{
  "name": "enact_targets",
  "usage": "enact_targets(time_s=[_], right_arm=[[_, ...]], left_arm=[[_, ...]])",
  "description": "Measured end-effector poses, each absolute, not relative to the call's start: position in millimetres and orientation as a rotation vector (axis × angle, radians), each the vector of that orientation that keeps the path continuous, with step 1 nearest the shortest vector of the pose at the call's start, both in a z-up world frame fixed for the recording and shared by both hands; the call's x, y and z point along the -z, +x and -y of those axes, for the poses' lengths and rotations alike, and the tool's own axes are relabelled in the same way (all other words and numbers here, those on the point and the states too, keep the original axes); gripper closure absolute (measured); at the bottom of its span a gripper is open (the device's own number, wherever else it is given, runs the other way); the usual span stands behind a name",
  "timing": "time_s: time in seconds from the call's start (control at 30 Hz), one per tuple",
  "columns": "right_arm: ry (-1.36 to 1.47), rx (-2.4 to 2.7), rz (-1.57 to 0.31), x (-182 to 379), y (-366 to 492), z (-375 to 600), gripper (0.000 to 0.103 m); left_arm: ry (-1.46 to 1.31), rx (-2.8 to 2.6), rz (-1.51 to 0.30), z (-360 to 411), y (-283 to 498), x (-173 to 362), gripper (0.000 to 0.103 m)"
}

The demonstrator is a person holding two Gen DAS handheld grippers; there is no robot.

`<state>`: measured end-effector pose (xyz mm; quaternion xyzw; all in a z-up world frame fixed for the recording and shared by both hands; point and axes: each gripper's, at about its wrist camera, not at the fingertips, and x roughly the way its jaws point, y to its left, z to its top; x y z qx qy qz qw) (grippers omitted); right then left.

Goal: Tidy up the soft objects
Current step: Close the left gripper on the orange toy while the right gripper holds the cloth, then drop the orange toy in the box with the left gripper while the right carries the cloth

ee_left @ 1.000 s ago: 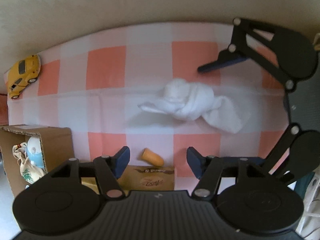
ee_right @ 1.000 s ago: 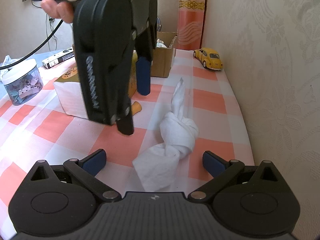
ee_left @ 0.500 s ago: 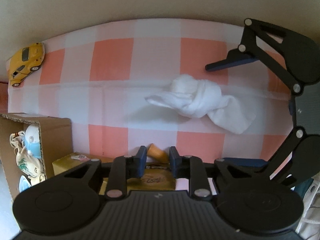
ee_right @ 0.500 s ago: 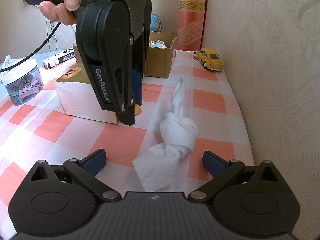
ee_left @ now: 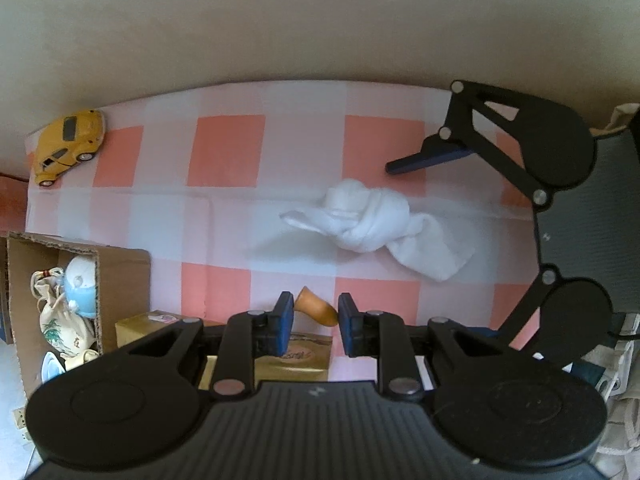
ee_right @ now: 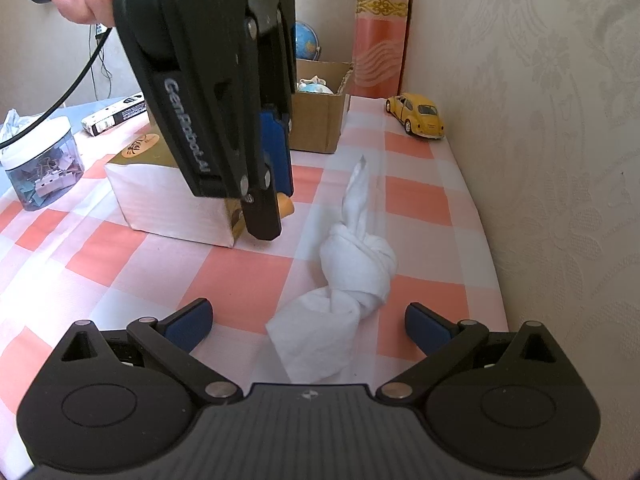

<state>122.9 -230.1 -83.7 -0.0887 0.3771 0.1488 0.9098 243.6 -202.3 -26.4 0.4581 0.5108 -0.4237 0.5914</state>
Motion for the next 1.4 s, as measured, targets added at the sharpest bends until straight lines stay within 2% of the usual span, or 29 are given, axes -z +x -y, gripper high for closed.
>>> enact_targets(time_s=[0.4, 0.5, 0.53, 0.57, 0.63, 0.67, 0.73, 0.97, 1.3, 1.33, 1.4], right_arm=[[-0.176, -0.257, -0.79, 83.3, 141.2, 226.6, 0.001], [-0.188, -0.241, -0.783, 80.0, 140.6, 224.1, 0.013], [-0.19, -0.236, -0.78, 78.1, 140.0, 223.4, 0.024], [-0.196, -0.228, -0.781, 76.2, 139.8, 222.5, 0.028], [-0.215, -0.204, -0.781, 73.2, 139.9, 220.7, 0.052], [-0.223, -0.194, -0.783, 72.1, 140.1, 220.1, 0.059], [-0.226, -0.172, -0.783, 69.8, 140.0, 220.3, 0.063], [-0.198, -0.17, -0.749, 46.1, 132.3, 225.5, 0.064], [-0.209, -0.192, -0.691, 19.7, 126.8, 218.4, 0.064], [-0.212, -0.195, -0.691, 19.3, 127.9, 217.1, 0.064], [-0.219, -0.2, -0.69, 18.1, 129.6, 214.4, 0.064]], left_arm=[[0.996, 0.983, -1.137, 189.1, 237.5, 3.4, 0.081], [0.973, 0.985, -1.126, 185.2, 237.2, 1.0, 0.081], [0.966, 0.984, -1.122, 183.6, 236.6, -0.4, 0.081], [0.958, 0.985, -1.118, 181.9, 235.9, -2.1, 0.081], [0.944, 0.984, -1.109, 177.8, 235.8, -3.7, 0.081], [0.933, 0.982, -1.104, 175.6, 235.5, -5.9, 0.081], [0.907, 0.976, -1.092, 170.3, 235.8, -10.6, 0.081], [0.785, 0.924, -1.036, 143.1, 246.1, -36.9, 0.081], [0.628, 0.675, -0.984, 83.1, 302.2, -62.2, 0.08], [0.618, 0.645, -0.986, 77.0, 308.6, -60.1, 0.079], [0.583, 0.6, -0.992, 65.6, 318.5, -55.4, 0.07]])
